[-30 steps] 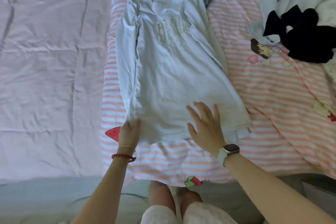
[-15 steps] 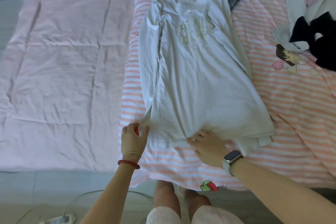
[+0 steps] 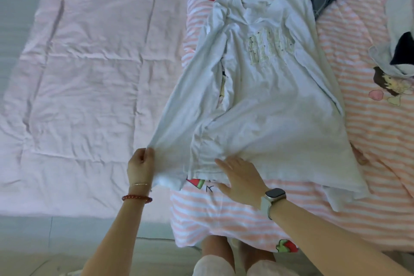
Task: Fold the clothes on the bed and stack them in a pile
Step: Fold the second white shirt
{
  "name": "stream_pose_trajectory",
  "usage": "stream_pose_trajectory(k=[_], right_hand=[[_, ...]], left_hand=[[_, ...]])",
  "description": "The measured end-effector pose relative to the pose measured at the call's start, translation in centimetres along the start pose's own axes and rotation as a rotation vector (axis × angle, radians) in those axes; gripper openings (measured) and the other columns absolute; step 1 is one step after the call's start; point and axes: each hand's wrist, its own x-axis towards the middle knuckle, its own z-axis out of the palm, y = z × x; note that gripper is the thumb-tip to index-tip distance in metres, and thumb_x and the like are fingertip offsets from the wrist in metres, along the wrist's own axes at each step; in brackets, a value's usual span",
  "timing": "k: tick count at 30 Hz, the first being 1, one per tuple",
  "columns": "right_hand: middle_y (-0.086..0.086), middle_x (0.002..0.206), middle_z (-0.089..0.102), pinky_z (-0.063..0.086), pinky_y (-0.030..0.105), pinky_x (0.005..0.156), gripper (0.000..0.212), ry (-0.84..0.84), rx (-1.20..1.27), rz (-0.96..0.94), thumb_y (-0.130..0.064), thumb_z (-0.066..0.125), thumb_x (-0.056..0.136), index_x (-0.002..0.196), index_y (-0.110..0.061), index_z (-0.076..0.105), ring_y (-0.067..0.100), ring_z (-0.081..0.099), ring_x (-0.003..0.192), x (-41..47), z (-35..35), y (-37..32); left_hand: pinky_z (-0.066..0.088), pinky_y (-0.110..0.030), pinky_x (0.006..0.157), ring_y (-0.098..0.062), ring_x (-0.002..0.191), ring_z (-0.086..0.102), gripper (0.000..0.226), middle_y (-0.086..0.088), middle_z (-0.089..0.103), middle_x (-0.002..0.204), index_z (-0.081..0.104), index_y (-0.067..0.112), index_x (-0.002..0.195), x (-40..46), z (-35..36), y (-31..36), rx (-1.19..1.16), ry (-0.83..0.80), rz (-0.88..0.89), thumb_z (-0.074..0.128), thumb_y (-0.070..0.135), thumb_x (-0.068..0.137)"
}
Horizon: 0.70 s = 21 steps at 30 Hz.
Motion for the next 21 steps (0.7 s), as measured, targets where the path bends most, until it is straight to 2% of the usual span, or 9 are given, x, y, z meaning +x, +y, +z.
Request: stream_pose_trajectory(k=[3,6,9,11,12,14,16,18,21], right_hand=[[-0.001,0.147,0.026,0.030,0.037,0.101,0.054,-0.078,-0.044,-0.006,-0.044,0.038,0.094,0.142,-0.023,0.026,0.021,0.025,0.133,0.5,0.4,0.0],[-0.004,0.144,0.035,0.027,0.031,0.103,0.046,-0.039,0.069,0.016,-0.034,0.040,0.095,0.139,-0.022,0.037,0.017,0.031,0.131,0.4,0.4,0.7],[0.000,0.128,0.051,0.031,0.022,0.093,0.035,0.163,0.303,0.132,-0.021,0.043,0.096,0.131,-0.017,0.050,0.018,0.044,0.120,0.2,-0.3,1.0],[0.002,0.122,0.054,0.035,0.024,0.091,0.034,0.303,0.370,0.245,-0.014,0.045,0.095,0.128,-0.014,0.052,0.020,0.046,0.116,0.0,-0.8,1.1],[0.005,0.122,0.054,0.037,0.028,0.092,0.035,0.359,0.378,0.298,-0.011,0.047,0.093,0.127,-0.012,0.053,0.023,0.047,0.116,0.0,-1.1,1.3],[0.010,0.125,0.053,0.039,0.038,0.092,0.038,0.427,0.353,0.415,-0.006,0.049,0.091,0.128,-0.009,0.052,0.029,0.046,0.118,-0.4,-1.5,2.0],[0.014,0.127,0.051,0.039,0.043,0.092,0.040,0.473,0.327,0.537,-0.004,0.051,0.088,0.128,-0.006,0.051,0.034,0.045,0.120,-1.1,-1.9,3.2],[0.018,0.126,0.052,0.040,0.046,0.090,0.039,0.525,0.305,0.616,-0.002,0.053,0.086,0.125,-0.002,0.053,0.039,0.046,0.118,-2.3,-2.4,4.4],[0.024,0.123,0.052,0.041,0.050,0.089,0.037,0.573,0.245,0.690,0.001,0.055,0.083,0.120,0.001,0.055,0.043,0.047,0.115,-4.3,-2.6,6.3]], left_hand=[[0.037,-0.039,0.082,-0.036,0.099,0.052,0.025,-0.022,0.058,0.105,0.062,0.003,0.100,2.8,-1.2,-0.5,0.234,0.235,-0.089,0.045,0.020,0.093],[0.030,-0.048,0.096,-0.037,0.118,0.040,0.035,-0.018,0.045,0.129,0.054,0.010,0.122,3.7,-0.7,0.7,0.356,0.383,-0.061,0.051,0.013,0.087],[0.043,-0.045,0.087,-0.035,0.108,0.051,0.037,-0.017,0.053,0.120,0.052,0.005,0.124,1.6,2.7,2.2,0.287,0.060,0.244,0.057,0.014,0.088],[0.048,-0.038,0.079,-0.028,0.094,0.057,0.030,-0.011,0.060,0.102,0.057,0.005,0.113,-0.6,5.6,3.2,0.230,-0.269,0.276,0.057,0.025,0.090],[0.048,-0.035,0.076,-0.026,0.088,0.056,0.028,-0.009,0.061,0.093,0.060,0.006,0.103,-1.3,6.9,3.7,0.228,-0.345,0.238,0.056,0.031,0.090],[0.040,-0.021,0.059,-0.022,0.071,0.051,0.028,-0.004,0.056,0.072,0.054,0.008,0.079,-2.1,8.5,4.6,0.159,-0.338,0.130,0.049,0.032,0.093],[0.032,-0.012,0.047,-0.016,0.060,0.045,0.027,0.002,0.049,0.062,0.046,0.010,0.075,-2.7,8.6,4.8,0.017,-0.244,0.052,0.040,0.026,0.097],[0.036,-0.025,0.055,-0.022,0.063,0.048,0.023,0.002,0.050,0.064,0.048,0.009,0.088,-3.0,7.6,3.7,0.016,-0.170,0.000,0.037,0.027,0.098],[0.034,-0.032,0.067,-0.032,0.084,0.054,0.026,-0.010,0.060,0.087,0.050,0.009,0.104,-2.8,6.0,1.5,0.304,-0.154,-0.096,0.037,0.030,0.098]])
